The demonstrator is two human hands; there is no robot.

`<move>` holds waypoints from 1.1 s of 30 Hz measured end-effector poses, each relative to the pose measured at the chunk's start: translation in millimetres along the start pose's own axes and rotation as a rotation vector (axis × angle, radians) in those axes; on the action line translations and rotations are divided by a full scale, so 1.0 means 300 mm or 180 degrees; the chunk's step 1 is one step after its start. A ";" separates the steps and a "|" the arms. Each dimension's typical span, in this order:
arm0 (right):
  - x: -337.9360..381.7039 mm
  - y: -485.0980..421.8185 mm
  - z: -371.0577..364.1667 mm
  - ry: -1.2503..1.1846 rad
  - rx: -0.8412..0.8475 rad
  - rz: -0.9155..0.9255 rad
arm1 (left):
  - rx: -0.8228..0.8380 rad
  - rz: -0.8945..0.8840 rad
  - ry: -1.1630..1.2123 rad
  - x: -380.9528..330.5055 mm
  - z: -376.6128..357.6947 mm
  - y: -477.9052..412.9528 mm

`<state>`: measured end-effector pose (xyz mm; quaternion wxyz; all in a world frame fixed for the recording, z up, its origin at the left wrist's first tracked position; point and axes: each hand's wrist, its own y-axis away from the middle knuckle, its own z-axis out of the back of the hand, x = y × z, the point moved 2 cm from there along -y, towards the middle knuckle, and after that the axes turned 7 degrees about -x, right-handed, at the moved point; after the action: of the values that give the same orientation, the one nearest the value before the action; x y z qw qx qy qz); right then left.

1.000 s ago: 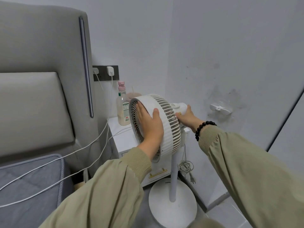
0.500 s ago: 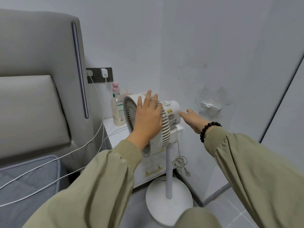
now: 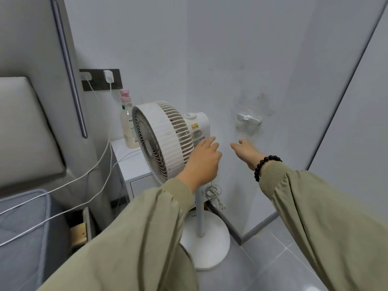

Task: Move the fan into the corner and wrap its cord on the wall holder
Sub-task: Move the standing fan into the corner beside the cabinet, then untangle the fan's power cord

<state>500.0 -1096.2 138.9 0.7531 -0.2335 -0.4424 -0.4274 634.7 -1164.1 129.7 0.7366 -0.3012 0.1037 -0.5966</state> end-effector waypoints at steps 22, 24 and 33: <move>-0.474 -0.180 -0.172 0.0444 0.0046 -0.0774 | 0.1442 0.3495 0.3898 -0.056 -0.725 0.025; -0.495 -0.170 -0.161 0.0450 0.0034 -0.0830 | 0.1411 0.3464 0.3909 -0.065 -0.751 0.027; -0.554 -0.120 -0.105 0.0393 -0.0024 -0.1032 | 0.1288 0.2586 0.2729 -0.112 -0.751 0.032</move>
<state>443.6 -1065.6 -21.7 0.6992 -0.1353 -0.4256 -0.5584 518.3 -1203.5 -62.2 0.8400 0.1741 0.3813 -0.3445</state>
